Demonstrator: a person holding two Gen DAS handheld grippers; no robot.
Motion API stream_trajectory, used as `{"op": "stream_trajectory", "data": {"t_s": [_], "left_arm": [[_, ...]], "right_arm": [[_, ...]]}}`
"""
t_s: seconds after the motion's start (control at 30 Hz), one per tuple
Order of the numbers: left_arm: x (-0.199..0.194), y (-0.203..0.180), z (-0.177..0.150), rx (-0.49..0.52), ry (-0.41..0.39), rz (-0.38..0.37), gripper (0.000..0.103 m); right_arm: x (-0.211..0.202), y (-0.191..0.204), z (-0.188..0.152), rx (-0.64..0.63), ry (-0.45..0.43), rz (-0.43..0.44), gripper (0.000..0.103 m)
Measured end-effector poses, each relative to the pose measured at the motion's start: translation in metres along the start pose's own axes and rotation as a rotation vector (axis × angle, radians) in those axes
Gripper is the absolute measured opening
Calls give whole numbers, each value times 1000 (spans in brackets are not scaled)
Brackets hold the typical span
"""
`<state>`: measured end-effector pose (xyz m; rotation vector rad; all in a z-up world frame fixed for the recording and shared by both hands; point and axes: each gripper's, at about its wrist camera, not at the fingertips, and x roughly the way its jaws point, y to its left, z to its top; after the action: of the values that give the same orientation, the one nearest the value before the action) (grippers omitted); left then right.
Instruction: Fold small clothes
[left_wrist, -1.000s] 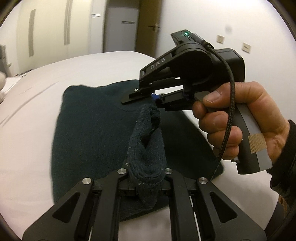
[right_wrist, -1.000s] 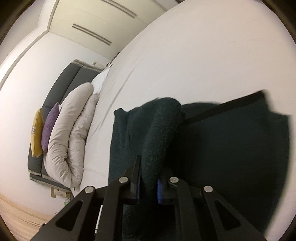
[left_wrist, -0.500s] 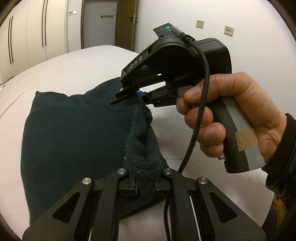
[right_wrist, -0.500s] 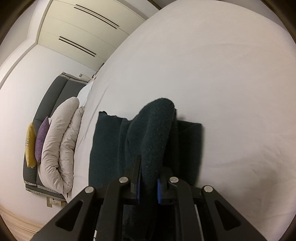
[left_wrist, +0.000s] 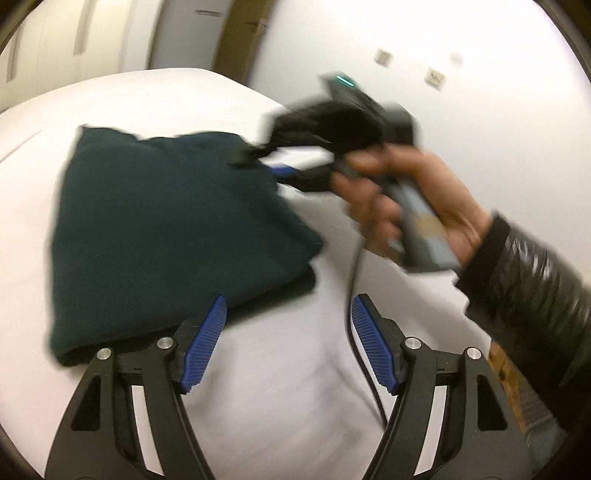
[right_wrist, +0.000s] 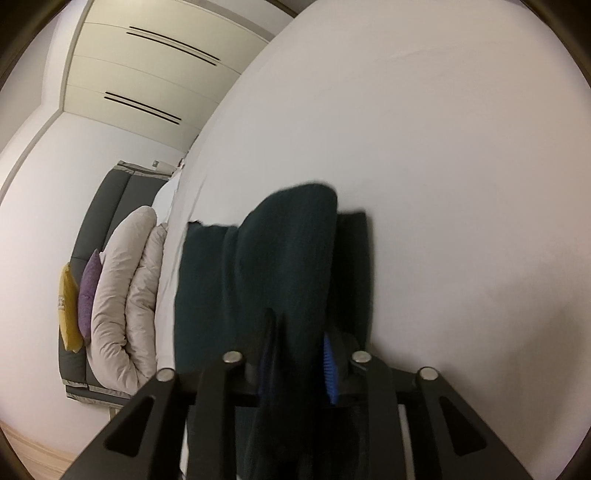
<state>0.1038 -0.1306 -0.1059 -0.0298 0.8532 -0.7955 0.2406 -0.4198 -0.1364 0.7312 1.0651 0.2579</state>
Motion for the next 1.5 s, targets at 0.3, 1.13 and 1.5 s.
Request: {"op": "stream_trajectory", "data": {"t_s": [0.3,1.13,1.5], "left_arm": [[-17,97,50,-95,-81,145,70],[91,128,42,-35,181,254,61],[96,117,48,-33,183,248,61]], "right_arm": [[-18,9,-67,-7,26,-37,34],[-72,26,-91,-115,-126,-266,21],[-5,33,-79,-100,-59,-114,18]]}}
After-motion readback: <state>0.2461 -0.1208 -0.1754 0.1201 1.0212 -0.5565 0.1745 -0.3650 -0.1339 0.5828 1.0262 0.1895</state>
